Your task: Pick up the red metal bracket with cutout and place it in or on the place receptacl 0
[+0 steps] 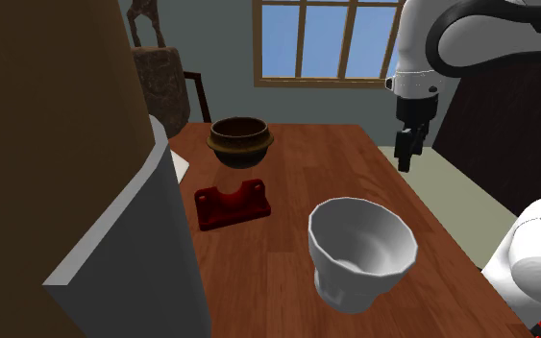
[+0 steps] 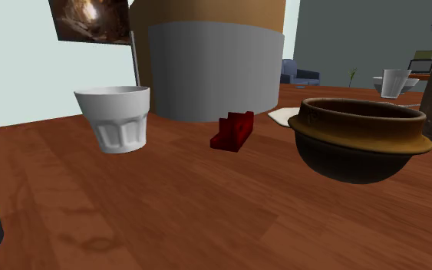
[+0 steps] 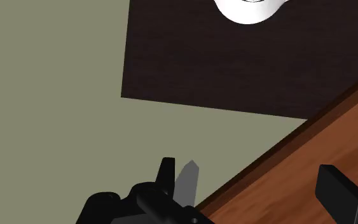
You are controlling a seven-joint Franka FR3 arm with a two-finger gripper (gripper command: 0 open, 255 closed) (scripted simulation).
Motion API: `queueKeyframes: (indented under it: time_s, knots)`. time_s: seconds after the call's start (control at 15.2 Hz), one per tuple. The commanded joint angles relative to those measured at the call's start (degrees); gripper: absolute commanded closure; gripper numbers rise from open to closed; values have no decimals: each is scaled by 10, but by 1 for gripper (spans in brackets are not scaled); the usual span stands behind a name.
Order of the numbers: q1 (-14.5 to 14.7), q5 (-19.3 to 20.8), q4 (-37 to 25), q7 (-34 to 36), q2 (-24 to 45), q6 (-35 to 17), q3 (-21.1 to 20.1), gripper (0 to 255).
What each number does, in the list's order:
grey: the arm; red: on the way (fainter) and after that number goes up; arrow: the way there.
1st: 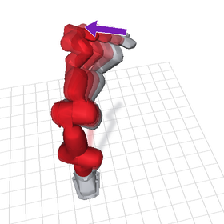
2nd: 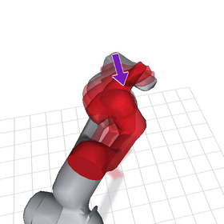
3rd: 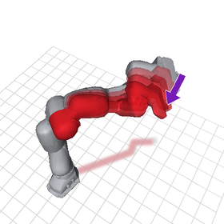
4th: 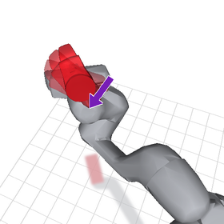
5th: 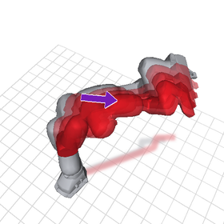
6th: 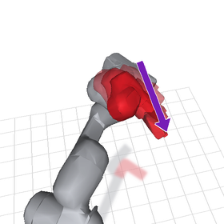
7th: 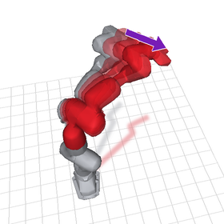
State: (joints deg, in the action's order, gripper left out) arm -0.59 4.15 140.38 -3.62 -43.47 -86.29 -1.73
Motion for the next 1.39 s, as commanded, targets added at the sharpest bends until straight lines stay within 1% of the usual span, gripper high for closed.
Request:
queueKeyframes:
  time_s: [0.0, 0.66, 0.99, 1.32]
  knots:
    - [0, 0, 0, 0, 0, 0, 0, 0]
    - [71, -63, -85, -11, 129, -79, -60, 0]
    - [100, -83, -140, -18, 193, -107, -91, 0]
    - [127, -95, -201, -24, 255, -129, -122, 0]
